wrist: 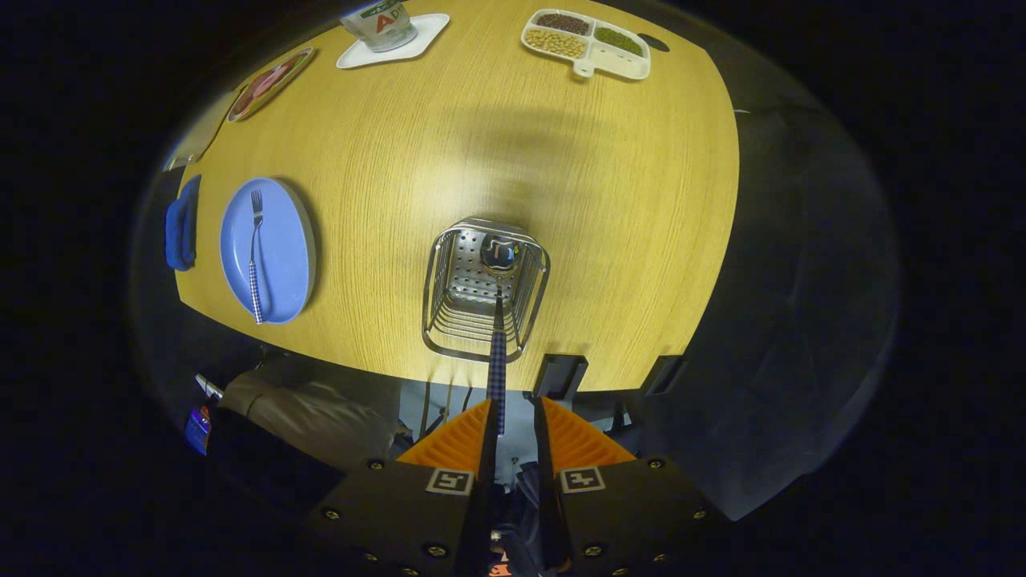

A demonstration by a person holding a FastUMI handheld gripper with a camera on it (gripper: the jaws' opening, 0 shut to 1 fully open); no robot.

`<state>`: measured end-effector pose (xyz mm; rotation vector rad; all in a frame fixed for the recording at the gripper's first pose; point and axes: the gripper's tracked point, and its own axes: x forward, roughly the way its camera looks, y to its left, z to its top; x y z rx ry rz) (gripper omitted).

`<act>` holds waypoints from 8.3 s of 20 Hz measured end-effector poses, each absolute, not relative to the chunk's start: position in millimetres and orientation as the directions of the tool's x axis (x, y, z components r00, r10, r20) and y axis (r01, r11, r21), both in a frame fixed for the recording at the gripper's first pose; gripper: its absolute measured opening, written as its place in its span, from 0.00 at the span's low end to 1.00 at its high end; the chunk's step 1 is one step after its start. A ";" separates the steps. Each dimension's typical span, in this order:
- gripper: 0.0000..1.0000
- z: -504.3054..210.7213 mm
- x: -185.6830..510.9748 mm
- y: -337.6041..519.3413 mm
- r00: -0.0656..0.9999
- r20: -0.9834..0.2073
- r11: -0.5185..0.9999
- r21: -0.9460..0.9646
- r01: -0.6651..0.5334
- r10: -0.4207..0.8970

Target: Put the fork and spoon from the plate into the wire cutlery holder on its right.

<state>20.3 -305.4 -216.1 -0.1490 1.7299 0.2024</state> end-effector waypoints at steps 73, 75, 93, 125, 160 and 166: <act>0.12 -269.2 0.0 -9.3 -0.101 -0.970 0.870 0.244 -0.427 0.222; 0.12 -256.5 -2.3 -36.2 -0.128 -0.965 0.877 0.260 -0.403 0.227; 0.12 -155.5 -40.2 -237.5 -0.143 -0.957 0.944 0.275 -0.181 0.251; 0.12 -232.7 6.9 -260.9 -0.447 -0.883 0.981 0.186 -0.062 0.140; 0.98 -81.3 -20.8 -133.4 0.850 -0.492 0.962 0.269 -0.057 0.187; 0.97 -21.2 -38.1 -145.4 0.991 -0.097 0.988 0.137 -0.073 0.087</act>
